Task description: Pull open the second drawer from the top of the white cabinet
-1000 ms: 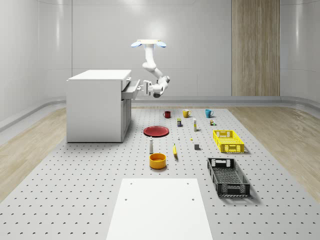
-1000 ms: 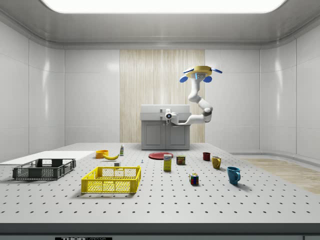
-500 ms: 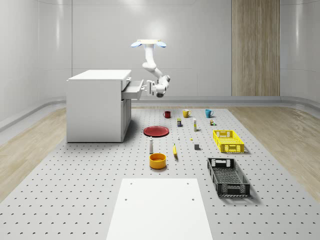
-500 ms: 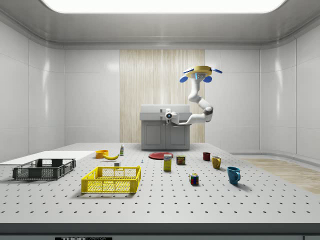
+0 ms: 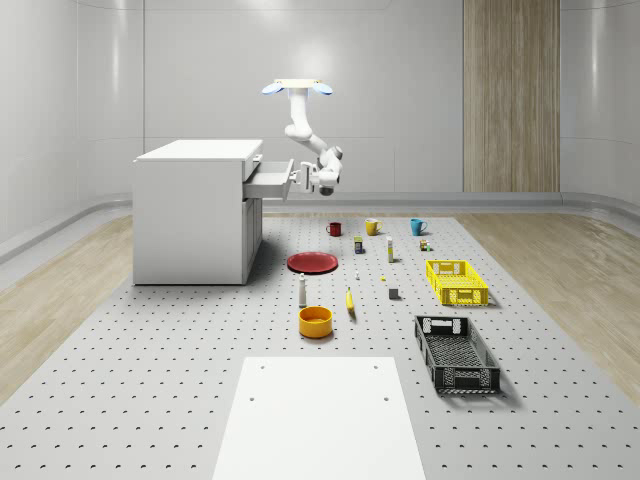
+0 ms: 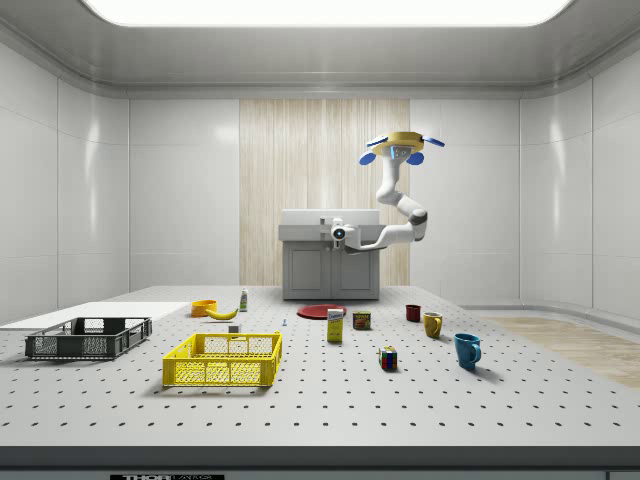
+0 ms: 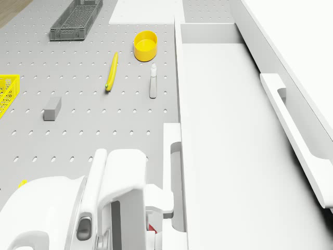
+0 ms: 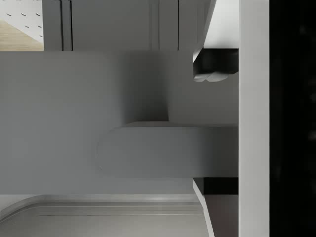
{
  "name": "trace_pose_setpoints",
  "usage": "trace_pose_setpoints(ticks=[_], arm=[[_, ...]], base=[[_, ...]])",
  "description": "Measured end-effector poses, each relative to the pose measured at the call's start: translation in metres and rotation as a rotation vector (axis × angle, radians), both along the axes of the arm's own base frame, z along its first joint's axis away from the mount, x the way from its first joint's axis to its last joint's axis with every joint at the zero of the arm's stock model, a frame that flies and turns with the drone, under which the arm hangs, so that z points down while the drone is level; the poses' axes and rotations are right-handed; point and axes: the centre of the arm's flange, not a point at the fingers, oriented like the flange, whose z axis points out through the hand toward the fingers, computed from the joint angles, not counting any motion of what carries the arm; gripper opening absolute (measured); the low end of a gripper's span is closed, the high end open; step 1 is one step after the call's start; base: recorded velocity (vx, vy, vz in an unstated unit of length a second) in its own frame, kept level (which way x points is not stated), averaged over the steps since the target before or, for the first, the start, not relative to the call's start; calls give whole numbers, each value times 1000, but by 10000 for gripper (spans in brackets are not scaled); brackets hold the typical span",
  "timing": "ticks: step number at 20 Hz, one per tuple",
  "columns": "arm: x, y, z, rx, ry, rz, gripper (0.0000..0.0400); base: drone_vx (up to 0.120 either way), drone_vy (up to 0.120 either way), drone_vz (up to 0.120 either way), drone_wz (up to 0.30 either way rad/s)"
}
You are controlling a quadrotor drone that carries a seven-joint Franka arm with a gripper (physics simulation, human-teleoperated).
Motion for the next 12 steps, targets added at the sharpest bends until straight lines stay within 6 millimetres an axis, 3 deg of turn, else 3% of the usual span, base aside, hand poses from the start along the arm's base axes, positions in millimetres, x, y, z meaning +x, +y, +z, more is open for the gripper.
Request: trace_pose_setpoints(ticks=[4, 10, 12], arm=[[0, -10, 1, 3, 22, -2, 194], [-2, -17, 9, 23, 74, -2, 260], [-4, -19, 13, 25, 96, -1, 277]], base=[[0, 110, 0, 0], [0, 0, 0, 0], [0, 100, 0, 0]])
